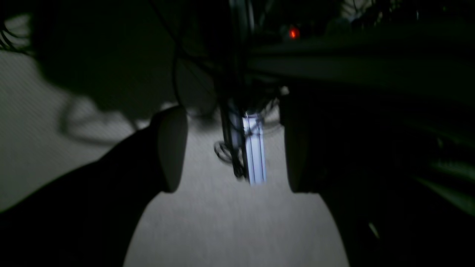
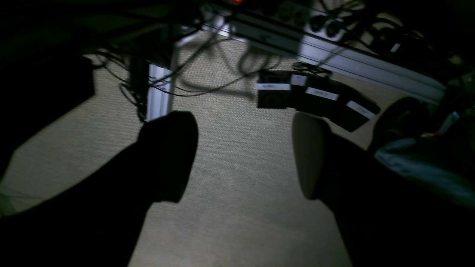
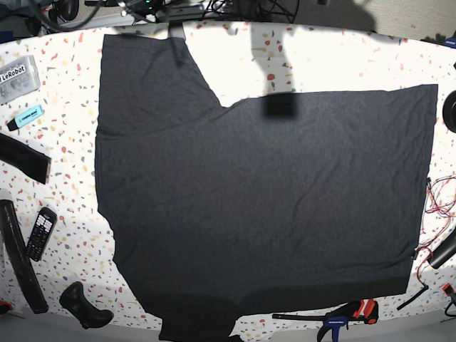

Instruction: Fold the T-shirt properly

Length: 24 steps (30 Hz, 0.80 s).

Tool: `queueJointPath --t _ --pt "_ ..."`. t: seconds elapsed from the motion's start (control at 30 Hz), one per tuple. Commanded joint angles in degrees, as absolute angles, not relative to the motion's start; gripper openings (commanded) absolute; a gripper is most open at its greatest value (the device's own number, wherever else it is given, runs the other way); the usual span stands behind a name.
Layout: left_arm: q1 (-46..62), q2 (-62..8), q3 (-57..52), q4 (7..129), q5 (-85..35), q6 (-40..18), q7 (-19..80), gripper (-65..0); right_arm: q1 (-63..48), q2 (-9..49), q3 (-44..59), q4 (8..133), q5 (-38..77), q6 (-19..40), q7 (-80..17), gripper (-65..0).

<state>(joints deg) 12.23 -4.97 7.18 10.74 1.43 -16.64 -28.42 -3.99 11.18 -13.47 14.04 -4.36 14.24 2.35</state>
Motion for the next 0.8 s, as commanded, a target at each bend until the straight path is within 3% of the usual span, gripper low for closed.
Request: queueJointPath --t 0.0,0.23,0.77 --pt "12.9 -5.0 7.2 12.0 1.5 -17.1 -29.6 -26.1 -4.1 11.8 -13.3 14.4 -4.3 14.7 2.6 -22.9" --pt "18.0 -5.3 7.2 22.1 1.5 -10.6 -29.6 -26.1 -7.5 12.9 -13.3 15.0 -4.3 14.8 4.6 -22.9" --pt "33.8 -8.8 7.2 48.0 1.4 -14.0 -25.8 -26.1 -28.9 17.8 -13.3 42.3 -3.9 15.1 6.2 -22.9"
